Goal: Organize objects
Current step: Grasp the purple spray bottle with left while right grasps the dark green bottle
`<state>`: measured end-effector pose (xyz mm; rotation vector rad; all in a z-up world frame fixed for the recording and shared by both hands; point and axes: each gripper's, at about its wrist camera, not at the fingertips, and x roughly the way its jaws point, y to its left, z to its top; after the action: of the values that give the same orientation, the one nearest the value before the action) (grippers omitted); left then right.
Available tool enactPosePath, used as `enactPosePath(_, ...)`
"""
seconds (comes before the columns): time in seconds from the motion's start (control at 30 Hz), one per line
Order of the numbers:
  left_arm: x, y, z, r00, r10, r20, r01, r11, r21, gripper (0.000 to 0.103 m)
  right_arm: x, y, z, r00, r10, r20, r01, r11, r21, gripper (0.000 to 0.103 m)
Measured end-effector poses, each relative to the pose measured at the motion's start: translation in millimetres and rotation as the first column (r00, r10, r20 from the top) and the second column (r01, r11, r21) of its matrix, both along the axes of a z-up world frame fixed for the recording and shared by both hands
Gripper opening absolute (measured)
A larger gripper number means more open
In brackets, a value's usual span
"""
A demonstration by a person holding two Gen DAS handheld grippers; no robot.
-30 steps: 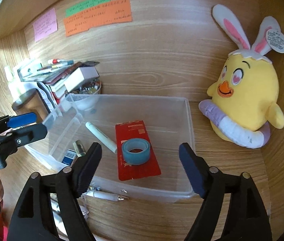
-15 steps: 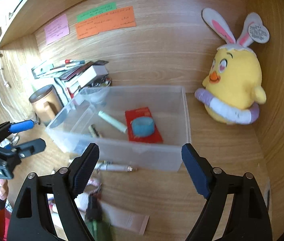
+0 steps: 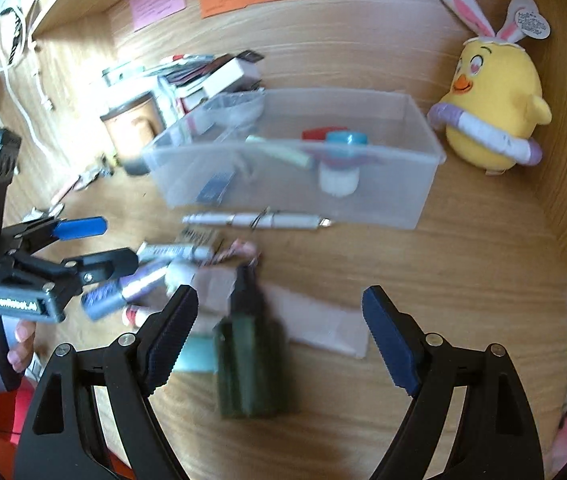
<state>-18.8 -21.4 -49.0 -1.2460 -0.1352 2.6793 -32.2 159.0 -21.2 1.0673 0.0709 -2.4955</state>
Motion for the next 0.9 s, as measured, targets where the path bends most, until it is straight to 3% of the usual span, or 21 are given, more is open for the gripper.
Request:
enactPosePath(0.07,4.7,0.5,-3.7,1.0,0.006,0.005,-0.006,1.0,-0.001,0.096,5.1,-1.3,-3.9,1.0,-0.002,0.0,0.002,1.0,0.006,0.082)
enactPosePath(0.2,9.6,0.2,-12.2,0.999,-0.001,0.038,0.001,1.0,0.007,0.076,11.4,-1.5,-10.0,1.0,-0.007,0.002,0.007,1.0,-0.003,0.082)
enactPosePath(0.3,12.1,-0.1,-15.1,0.999,0.002,0.033,-0.003,1.0,0.004,0.071,12.0,-0.8,-12.3,1.0,-0.008,0.003,0.009,1.0,-0.013,0.078)
enactPosePath(0.47,11.6,5.7,-14.8,0.999,-0.028,0.025,0.027,1.0,0.013,0.05,12.4,-1.4,-15.3,1.0,0.015,0.021,-0.014,1.0,-0.027,0.052)
enactPosePath(0.63,11.9,15.9,-15.2,0.999,-0.053,0.01,0.053,0.998,-0.029,0.027,14.0,-1.3,-19.3,0.999,0.027,0.029,-0.026,0.999,-0.036,0.039)
enactPosePath(0.9,16.5,16.8,-10.9,0.999,-0.037,0.0,0.037,0.996,-0.078,0.026,16.8,6.0,-14.6,1.0,0.016,0.008,-0.016,0.998,-0.067,0.038)
